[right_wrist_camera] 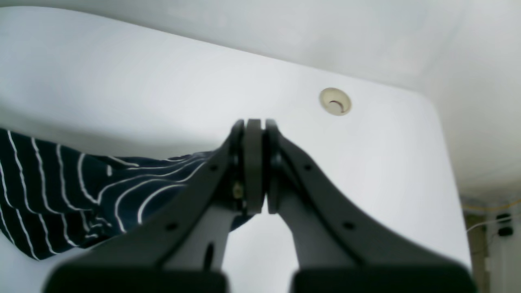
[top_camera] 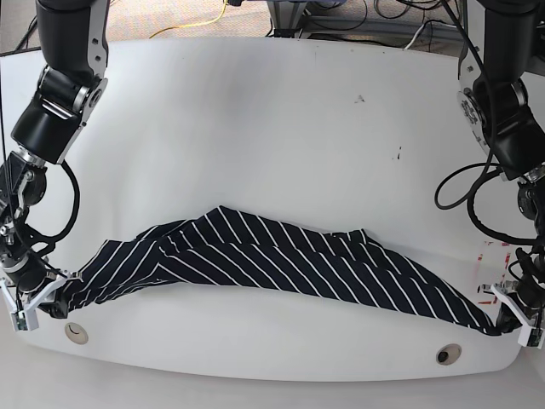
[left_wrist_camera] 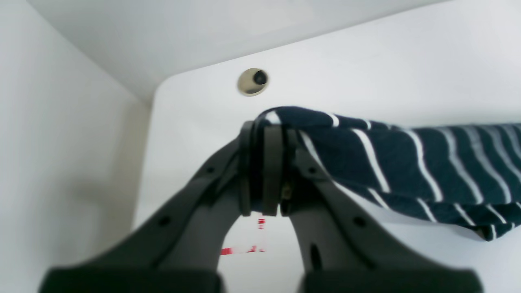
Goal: Layout the t-shirt on the table in an organized manner, then fold the t-shirt properly
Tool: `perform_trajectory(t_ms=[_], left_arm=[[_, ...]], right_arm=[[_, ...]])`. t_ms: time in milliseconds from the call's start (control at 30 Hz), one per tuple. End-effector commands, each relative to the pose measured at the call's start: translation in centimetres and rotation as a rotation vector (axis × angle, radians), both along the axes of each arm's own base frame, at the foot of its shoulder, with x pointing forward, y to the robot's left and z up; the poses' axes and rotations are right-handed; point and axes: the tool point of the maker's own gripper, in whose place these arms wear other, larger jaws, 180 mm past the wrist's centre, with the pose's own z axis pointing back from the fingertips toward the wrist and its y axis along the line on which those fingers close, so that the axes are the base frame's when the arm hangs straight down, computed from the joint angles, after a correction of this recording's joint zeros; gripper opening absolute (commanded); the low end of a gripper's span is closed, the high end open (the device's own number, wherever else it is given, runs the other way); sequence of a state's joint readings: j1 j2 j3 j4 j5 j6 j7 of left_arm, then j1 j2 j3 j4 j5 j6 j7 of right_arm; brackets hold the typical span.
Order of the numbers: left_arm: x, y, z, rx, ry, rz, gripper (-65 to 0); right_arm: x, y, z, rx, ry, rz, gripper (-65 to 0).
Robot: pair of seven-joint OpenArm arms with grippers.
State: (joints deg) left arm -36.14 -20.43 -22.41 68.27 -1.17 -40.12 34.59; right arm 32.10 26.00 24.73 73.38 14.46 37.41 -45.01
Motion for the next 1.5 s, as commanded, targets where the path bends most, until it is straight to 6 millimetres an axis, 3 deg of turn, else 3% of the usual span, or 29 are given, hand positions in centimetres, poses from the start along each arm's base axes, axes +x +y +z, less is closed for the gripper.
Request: perform_trajectory(t_ms=[0, 100, 233, 500, 733, 833, 1033, 1133, 1467], left_arm=[[0.6, 1.7, 1.9, -0.023, -0.065, 0.01, -65.0], [0.6, 2.6, 0.4, -0.056, -0.042, 0.02, -65.0], [0.3, 3.9, -0.2, -0.06, -0.027, 0.038, -65.0], [-0.3, 6.0, 1.9, -0.074, -0.072, 0.054, -65.0], [-0.3, 6.6, 3.0, -0.061, -0.086, 0.058, -64.4], [0.0, 6.3, 2.2, -0.067, -0.06, 0.05, -54.6], [0.0, 6.2, 1.2, -0.08, -0.034, 0.049, -25.0], [-0.1, 6.2, 1.1, -0.079, -0.031, 0.047, -15.8], [-0.8, 5.7, 0.9, -0.162, 0.031, 0.039, -15.8]], right_arm=[[1.0, 0.3, 1.7, 0.001, -0.053, 0.012, -65.0], [1.2, 1.2, 1.1, 0.002, -0.042, 0.031, -65.0], [1.4, 2.1, 0.7, 0.016, -0.039, 0.042, -65.0], [1.9, 3.2, 0.3, -0.001, -0.02, 0.053, -65.0], [2.5, 5.7, -0.8, -0.016, 0.005, 0.093, -65.0], [2.6, 6.4, -1.0, -0.007, 0.006, 0.1, -65.0], [2.7, 7.3, -1.4, 0.009, 0.009, 0.109, -65.0], [2.7, 7.3, -1.6, 0.012, 0.011, 0.11, -65.0], [2.5, 7.3, -1.8, 0.01, 0.016, 0.111, -65.0]])
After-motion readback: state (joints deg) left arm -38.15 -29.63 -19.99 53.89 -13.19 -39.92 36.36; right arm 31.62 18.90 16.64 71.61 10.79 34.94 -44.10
